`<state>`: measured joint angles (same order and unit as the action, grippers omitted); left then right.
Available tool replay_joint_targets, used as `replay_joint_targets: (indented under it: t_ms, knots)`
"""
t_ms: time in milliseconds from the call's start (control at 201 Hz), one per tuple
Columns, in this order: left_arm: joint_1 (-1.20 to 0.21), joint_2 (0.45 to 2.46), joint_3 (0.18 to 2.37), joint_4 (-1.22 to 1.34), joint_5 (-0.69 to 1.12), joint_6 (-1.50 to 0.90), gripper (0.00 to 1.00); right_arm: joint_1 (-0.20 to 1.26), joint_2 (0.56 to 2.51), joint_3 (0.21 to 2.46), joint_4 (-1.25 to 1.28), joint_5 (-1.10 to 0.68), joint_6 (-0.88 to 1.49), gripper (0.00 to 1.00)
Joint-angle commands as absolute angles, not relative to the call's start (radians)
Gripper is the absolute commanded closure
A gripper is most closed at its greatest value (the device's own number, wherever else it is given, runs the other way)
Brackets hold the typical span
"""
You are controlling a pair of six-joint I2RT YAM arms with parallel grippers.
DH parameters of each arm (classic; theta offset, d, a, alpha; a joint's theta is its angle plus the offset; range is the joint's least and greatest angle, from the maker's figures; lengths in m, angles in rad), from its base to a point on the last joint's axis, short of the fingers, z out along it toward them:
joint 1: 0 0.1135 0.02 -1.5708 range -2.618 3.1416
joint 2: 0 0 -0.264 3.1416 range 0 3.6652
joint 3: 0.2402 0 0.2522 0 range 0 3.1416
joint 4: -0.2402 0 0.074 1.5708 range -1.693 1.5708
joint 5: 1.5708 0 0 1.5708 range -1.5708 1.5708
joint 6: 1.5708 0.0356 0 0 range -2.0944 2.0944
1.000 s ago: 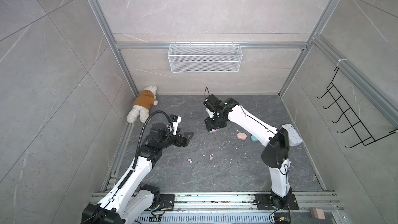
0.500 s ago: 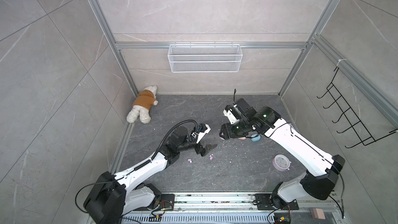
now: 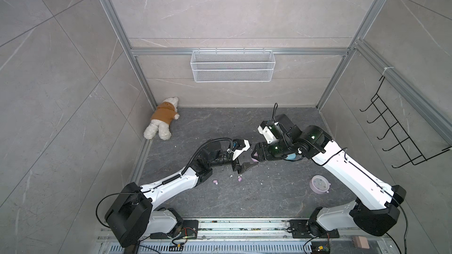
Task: Insert wireless bluetooth earbuds into charging case
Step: Pass the charging case.
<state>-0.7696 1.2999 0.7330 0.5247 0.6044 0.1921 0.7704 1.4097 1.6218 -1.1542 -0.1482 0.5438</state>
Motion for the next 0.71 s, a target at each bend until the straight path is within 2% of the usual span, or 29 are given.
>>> replay_joint_targets:
  t_ms: [0, 254, 473, 707]
  knots:
    - [-0.780, 1.294, 0.781, 0.545, 0.658, 0.234, 0.15, 0.777, 1.407, 1.621, -1.137, -0.163, 0.558, 0.40]
    - [-0.795, 1.289, 0.785, 0.522, 0.675, 0.250, 0.19, 0.776, 1.410, 1.621, -1.109, -0.173, 0.565, 0.40]
    - [-0.801, 1.296, 0.793, 0.520, 0.678, 0.256, 0.31, 0.777, 1.411, 1.627, -1.100, -0.189, 0.565, 0.41]
    - [-0.802, 1.306, 0.802, 0.532, 0.681, 0.265, 0.40, 0.778, 1.404, 1.621, -1.089, -0.199, 0.571, 0.40]
